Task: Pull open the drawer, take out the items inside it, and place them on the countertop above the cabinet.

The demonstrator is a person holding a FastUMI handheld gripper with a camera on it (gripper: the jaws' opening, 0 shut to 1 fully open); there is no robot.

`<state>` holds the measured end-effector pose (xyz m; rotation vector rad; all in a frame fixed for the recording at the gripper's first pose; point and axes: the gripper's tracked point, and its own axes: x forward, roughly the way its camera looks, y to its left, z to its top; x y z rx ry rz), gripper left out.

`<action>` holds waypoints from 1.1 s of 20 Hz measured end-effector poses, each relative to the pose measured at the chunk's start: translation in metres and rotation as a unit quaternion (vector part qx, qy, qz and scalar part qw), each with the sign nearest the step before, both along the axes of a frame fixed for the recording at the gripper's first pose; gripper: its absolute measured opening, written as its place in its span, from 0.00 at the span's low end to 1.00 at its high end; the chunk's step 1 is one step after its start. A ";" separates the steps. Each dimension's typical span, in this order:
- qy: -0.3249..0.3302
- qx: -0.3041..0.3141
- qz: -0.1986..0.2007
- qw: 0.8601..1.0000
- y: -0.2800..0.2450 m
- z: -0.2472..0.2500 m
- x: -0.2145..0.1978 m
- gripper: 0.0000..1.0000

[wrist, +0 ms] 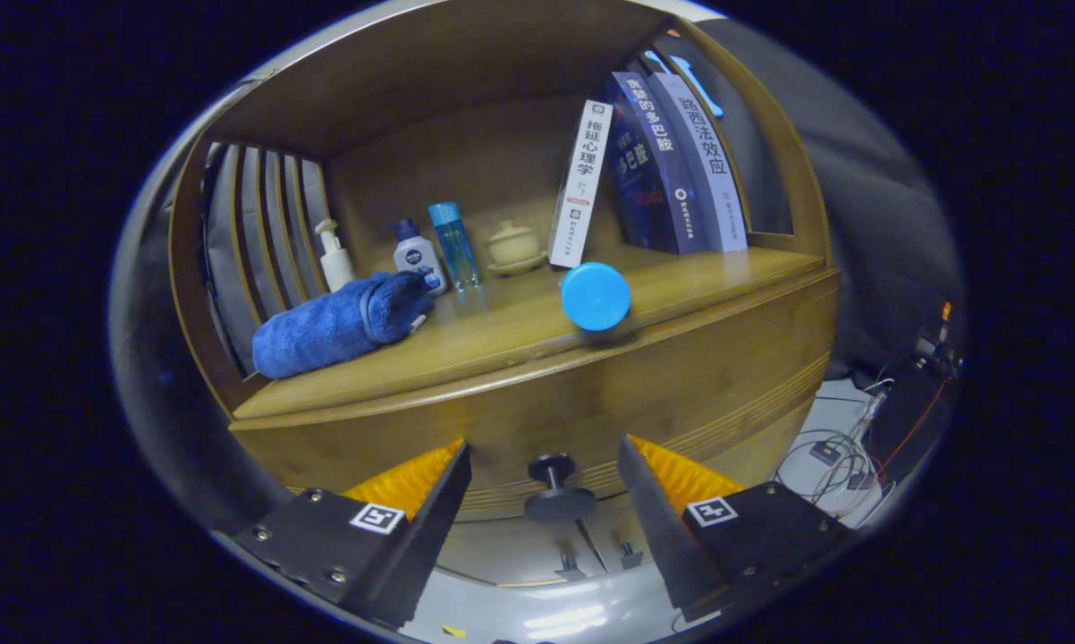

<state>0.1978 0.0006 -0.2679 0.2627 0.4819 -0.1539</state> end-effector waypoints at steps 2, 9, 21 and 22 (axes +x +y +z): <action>-0.007 0.001 0.000 1.000 0.002 0.006 0.001 0.99; -0.042 -0.004 -0.018 0.999 0.000 0.046 -0.014 0.99; -0.140 -0.118 -0.016 0.983 -0.002 0.210 -0.049 0.99; -0.144 -0.122 -0.016 0.982 -0.001 0.220 -0.053 0.99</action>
